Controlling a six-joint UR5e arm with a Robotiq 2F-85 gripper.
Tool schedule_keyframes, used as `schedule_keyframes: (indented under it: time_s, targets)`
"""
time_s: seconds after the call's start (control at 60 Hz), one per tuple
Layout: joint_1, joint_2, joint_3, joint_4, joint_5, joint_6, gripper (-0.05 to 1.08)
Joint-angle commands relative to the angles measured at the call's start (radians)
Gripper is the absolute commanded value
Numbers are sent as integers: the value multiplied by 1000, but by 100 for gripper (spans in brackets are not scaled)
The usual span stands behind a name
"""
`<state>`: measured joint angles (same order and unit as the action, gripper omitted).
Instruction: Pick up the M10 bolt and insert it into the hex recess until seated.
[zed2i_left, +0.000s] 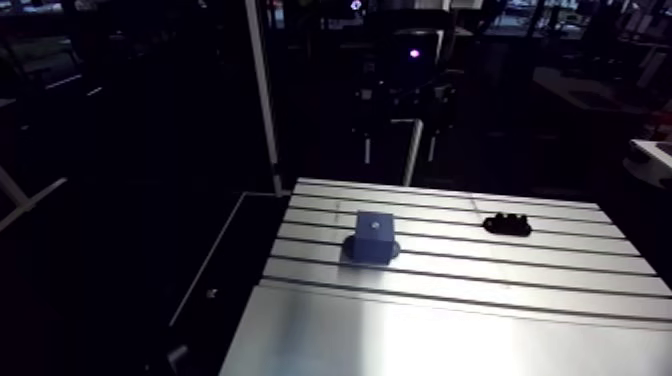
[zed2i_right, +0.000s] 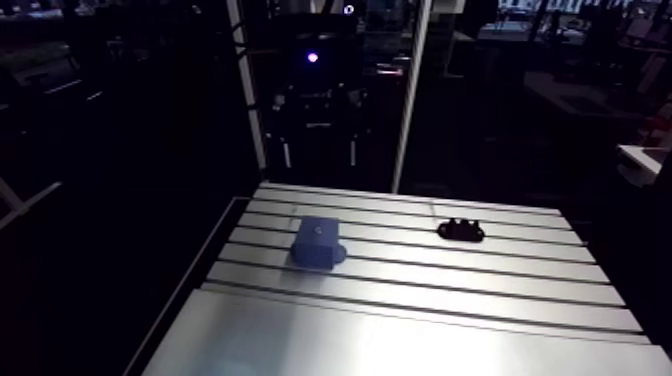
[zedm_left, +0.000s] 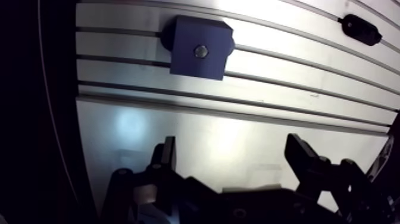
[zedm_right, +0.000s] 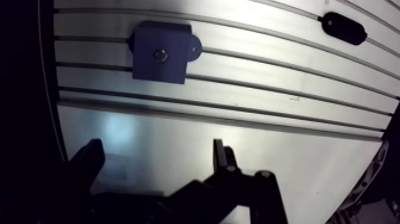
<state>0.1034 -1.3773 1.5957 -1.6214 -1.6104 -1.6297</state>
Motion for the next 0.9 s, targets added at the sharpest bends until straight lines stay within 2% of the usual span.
schedule_keyframes:
  time_s: [0.017,0.283,0.517,0.9]
  targets:
    - [-22,-10,-50,3,31,0,0]
    - [-28,-8,-140,63,25,-1,0]
    - [-60,-37,-150,83,22,-2,0]
    - [-62,-44,-147,79,33,-2,0]
